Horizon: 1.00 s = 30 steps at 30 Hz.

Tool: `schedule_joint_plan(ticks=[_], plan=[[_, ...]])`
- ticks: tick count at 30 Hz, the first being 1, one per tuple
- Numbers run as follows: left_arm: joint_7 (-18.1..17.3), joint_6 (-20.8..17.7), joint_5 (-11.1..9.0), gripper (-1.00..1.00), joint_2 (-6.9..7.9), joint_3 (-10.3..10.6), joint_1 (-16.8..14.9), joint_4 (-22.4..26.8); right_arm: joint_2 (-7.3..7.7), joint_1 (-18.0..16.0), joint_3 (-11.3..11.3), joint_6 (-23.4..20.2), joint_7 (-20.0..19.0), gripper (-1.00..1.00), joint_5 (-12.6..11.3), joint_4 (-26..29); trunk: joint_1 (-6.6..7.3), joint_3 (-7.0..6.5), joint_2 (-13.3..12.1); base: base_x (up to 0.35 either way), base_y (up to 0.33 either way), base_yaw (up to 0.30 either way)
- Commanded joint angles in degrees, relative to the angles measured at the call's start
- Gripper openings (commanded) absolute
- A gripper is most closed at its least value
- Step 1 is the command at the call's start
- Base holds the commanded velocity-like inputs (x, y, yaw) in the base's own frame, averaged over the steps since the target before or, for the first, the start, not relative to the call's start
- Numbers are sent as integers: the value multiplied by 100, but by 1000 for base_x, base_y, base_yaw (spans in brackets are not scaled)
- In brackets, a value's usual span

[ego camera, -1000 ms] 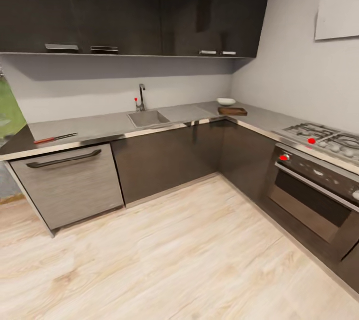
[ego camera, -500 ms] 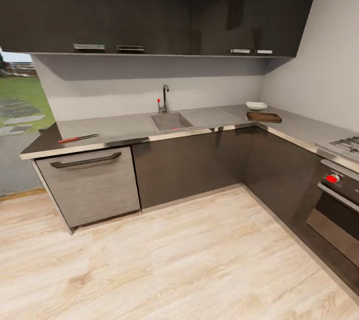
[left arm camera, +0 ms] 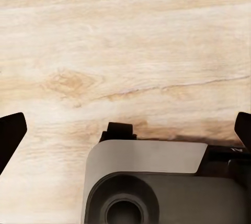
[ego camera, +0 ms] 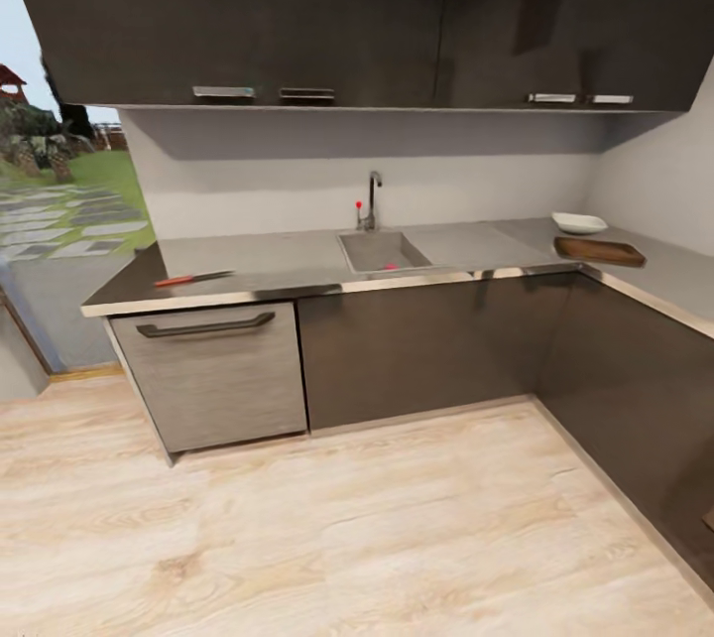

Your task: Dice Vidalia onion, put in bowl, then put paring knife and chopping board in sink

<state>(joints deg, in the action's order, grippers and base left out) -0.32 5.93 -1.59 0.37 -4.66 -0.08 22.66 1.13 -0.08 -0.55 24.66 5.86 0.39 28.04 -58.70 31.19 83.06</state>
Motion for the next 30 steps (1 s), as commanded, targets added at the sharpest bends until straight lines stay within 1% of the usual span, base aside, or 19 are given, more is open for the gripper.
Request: schedule_joint_plan(ticks=[1,8,20,25,30], plan=[[-3,12,-17,100,-2,-9,-1,2,1,-1,-6,12,19,100,5,0,-3,4,2,320,-94,275],[-3,13,-17,100,-2,-9,-1,2,1,-1,-6,12,20,100,5,0,-3,4,2,320,-95,239],[-3,15,-17,100,-2,-16,-1,16,7,-1,-6,12,17,100,-1,0,-3,4,2,315,-73,21],[-3,14,-23,100,-6,-21,-1,47,9,-1,-6,12,15,100,-1,0,-3,4,2,114,-7,0],[3,12,-27,100,-118,-26,-1,113,10,-1,-2,12,12,100,-4,0,-3,4,2,15,-1,0]])
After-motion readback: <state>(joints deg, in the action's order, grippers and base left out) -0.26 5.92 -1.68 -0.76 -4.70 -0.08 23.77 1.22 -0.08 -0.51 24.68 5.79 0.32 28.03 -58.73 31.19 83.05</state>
